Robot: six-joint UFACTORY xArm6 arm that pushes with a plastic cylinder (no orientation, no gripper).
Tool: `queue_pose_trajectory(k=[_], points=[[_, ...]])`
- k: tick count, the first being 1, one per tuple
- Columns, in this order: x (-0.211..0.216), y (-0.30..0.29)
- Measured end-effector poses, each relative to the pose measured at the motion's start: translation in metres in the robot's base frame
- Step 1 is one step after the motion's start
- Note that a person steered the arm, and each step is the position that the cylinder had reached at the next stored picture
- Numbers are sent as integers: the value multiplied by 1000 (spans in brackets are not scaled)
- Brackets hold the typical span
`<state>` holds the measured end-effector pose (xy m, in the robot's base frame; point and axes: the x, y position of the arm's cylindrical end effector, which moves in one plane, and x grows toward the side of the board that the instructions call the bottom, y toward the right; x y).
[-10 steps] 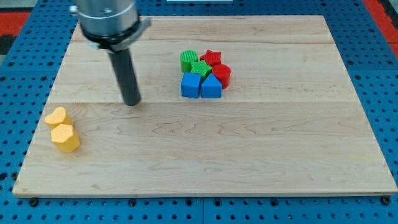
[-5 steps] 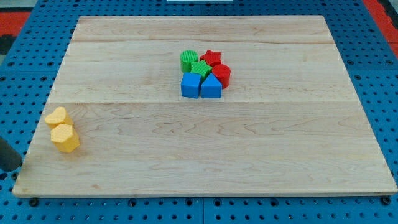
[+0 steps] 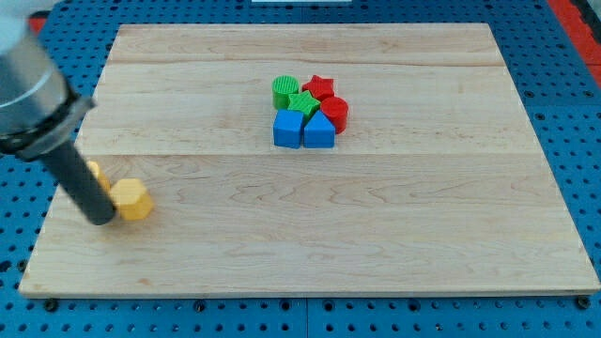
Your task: Push the yellow hexagon into the group of blocks
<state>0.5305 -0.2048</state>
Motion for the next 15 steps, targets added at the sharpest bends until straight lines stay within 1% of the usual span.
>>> queue_pose_trajectory(k=[1,3,4,5,6,8,10,11,12,13,14,15], points=[[-1,32],[-4,38],[-19,40],[-22,51],[-46,51],[-56,53],[-94,97],[-105,108],[-110,96],[-121,60],[-133,60],[-136,61]])
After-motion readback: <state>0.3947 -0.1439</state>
